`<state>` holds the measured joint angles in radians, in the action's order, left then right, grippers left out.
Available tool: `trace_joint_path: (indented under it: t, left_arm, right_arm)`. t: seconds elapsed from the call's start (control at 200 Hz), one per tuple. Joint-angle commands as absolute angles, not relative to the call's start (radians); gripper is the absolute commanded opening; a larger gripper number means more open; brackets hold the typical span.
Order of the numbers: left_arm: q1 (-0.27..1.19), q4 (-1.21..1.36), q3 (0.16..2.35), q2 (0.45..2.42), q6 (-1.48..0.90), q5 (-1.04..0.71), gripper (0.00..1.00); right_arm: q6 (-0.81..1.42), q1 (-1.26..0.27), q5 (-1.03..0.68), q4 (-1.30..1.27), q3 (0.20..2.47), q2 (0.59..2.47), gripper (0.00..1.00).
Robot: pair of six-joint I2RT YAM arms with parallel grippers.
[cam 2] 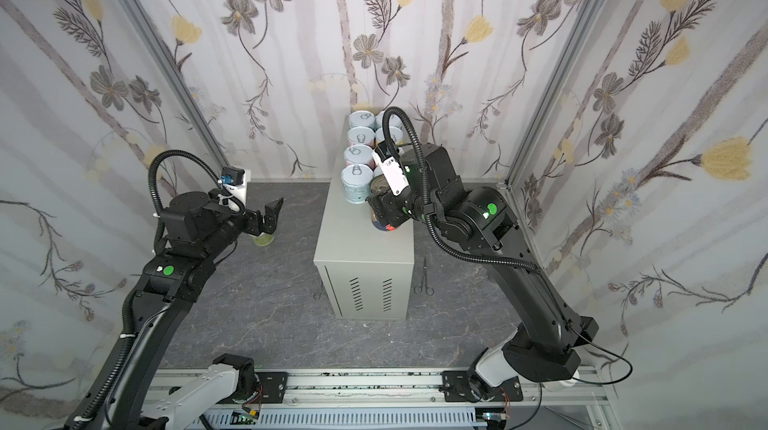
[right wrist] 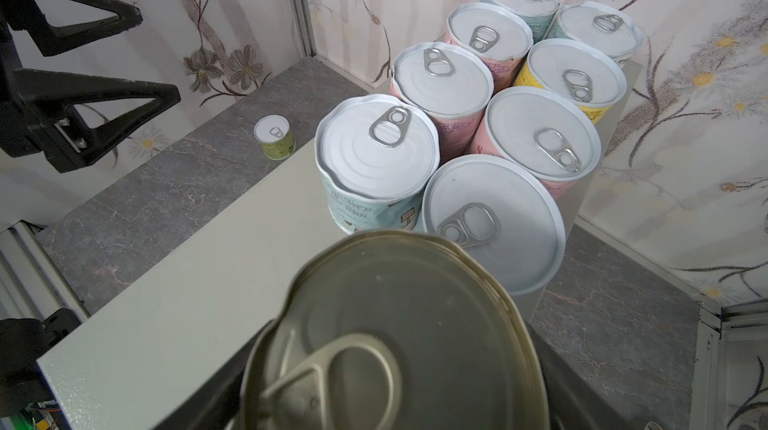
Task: Place and organize the canned foods onto the counter
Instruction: 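Lower the blue tomato can beside the front cans with the right gripper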
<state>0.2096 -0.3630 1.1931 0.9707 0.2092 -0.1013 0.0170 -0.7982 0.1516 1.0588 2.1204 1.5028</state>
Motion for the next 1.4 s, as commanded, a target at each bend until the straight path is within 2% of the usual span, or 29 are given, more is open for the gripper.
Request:
trace_joint_path:
  t: [0.0, 0.145, 0.265, 0.51, 0.729, 0.984, 1.394]
  left_arm:
    - [0.210, -0.336, 1.197, 0.970, 0.224, -0.101, 1.00]
    - [0.210, -0.334, 1.196, 0.979, 0.231, -0.096, 1.00]
    - [0.210, -0.331, 1.197, 0.988, 0.239, -0.092, 1.00]
    - [0.210, -0.299, 1.189, 1.002, 0.255, -0.088, 1.00]
    - [0.210, -0.305, 1.219, 1.060, 0.256, -0.068, 1.00]
    - [0.209, -0.226, 1.171, 1.043, 0.253, -0.067, 1.00]
    - [0.209, -0.213, 1.183, 1.090, 0.248, -0.047, 1.00]
  right_arm:
    - [0.001, -0.799, 0.174, 1.035, 2.120, 1.493, 0.88]
    - [-0.020, -0.799, 0.183, 0.974, 2.072, 1.445, 0.99]
    - [-0.040, -0.800, 0.173, 0.840, 1.922, 1.337, 1.00]
    - [-0.025, -0.800, 0.101, 0.419, 1.419, 1.041, 1.00]
    - [0.051, -0.804, 0.104, 0.121, 1.107, 0.913, 1.00]
    - [0.051, -0.813, 0.153, 0.015, 1.014, 0.908, 1.00]
    - [0.016, -0.841, 0.185, -0.045, 0.995, 0.964, 0.94]
